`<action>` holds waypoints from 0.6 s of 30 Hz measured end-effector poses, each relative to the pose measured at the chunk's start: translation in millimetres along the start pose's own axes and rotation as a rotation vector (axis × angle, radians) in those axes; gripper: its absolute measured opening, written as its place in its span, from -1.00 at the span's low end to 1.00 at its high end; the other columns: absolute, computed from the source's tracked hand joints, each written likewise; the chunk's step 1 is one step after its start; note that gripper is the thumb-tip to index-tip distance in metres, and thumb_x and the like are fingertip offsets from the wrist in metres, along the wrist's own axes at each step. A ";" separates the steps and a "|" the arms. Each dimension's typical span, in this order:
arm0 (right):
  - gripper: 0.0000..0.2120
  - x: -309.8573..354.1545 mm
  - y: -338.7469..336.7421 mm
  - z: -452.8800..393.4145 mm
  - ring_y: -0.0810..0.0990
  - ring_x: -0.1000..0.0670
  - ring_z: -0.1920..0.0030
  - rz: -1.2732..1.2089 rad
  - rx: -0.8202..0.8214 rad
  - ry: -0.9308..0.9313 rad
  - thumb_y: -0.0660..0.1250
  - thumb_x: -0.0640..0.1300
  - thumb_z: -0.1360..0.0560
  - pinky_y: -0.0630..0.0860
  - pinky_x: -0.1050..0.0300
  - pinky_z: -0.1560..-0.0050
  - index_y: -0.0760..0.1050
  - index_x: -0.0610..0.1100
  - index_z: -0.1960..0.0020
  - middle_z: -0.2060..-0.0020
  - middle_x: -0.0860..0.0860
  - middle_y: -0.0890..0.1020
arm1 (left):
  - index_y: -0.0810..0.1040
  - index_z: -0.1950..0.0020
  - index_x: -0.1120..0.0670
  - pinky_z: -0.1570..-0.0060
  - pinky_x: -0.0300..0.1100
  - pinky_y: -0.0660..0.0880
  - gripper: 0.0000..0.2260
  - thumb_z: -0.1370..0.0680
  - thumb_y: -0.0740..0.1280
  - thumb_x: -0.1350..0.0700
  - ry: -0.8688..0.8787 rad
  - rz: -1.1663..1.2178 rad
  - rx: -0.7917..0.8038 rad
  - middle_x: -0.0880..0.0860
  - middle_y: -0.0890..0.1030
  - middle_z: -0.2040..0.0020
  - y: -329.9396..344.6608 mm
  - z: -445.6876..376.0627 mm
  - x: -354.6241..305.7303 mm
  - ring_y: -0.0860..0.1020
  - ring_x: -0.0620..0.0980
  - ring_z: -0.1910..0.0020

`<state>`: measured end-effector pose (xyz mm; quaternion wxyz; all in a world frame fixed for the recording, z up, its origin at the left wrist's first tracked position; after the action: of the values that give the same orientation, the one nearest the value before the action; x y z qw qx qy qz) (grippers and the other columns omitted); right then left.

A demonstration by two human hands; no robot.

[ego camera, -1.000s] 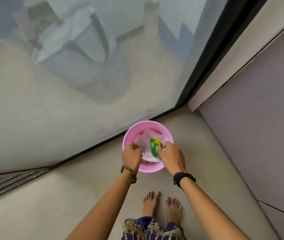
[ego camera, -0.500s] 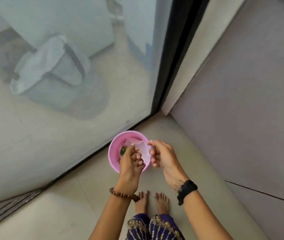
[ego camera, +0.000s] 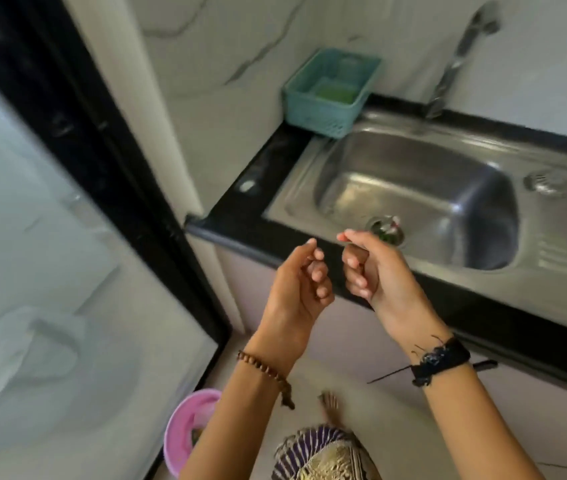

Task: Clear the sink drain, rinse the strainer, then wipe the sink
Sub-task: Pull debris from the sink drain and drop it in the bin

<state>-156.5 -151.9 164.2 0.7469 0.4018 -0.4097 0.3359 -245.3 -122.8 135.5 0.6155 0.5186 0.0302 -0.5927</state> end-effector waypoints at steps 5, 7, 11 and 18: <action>-0.86 52.8 -121.4 -55.3 0.32 0.17 0.64 0.143 -0.272 -0.060 0.24 -0.13 -0.51 0.21 0.37 0.65 0.54 -0.12 0.16 0.54 0.10 0.49 | 0.50 0.29 0.05 0.59 -0.37 0.33 -0.78 -0.55 0.21 0.09 0.043 -0.581 0.037 -0.09 0.49 0.56 69.4 -96.5 7.6 0.41 -0.14 0.59; -0.85 62.8 -173.4 -92.1 0.32 0.19 0.66 0.205 -0.378 -0.025 0.25 -0.14 -0.50 0.22 0.38 0.65 0.54 -0.10 0.21 0.52 0.10 0.51 | 0.51 0.30 0.04 0.59 -0.41 0.32 -0.80 -0.53 0.26 0.12 0.141 -0.800 -0.004 -0.10 0.51 0.51 88.3 -146.8 2.3 0.42 -0.18 0.59; -0.90 57.9 -255.3 -176.0 0.35 0.15 0.59 0.374 -0.495 0.069 0.26 -0.16 -0.49 0.25 0.37 0.64 0.54 -0.14 0.15 0.42 0.03 0.54 | 0.53 0.28 0.07 0.45 -0.30 0.39 -0.86 -0.49 0.29 0.16 0.151 -1.120 -0.068 0.06 0.61 0.30 111.3 -259.6 10.2 0.50 -0.06 0.42; -0.84 -3.5 -315.2 -287.1 0.57 -0.11 0.04 0.839 -0.436 0.194 0.28 -0.15 -0.49 0.47 0.07 0.07 0.51 -0.14 -0.06 0.05 -0.10 0.63 | 0.60 0.00 0.10 0.05 -0.07 0.53 -0.83 -0.47 0.29 0.09 -0.009 -1.679 -0.185 0.13 0.65 0.00 89.4 -401.9 74.4 0.59 0.13 0.01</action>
<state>202.1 -43.4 -39.3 0.6487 0.0028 -0.5255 0.5504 76.9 74.6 -44.2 0.0107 0.2690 0.4516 -0.8506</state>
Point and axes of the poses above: each hand's wrist, its own z-axis away from the middle knuckle, its own y-axis out of the palm, x = y × z, the point moved 8 cm from there along -z, towards the middle knuckle
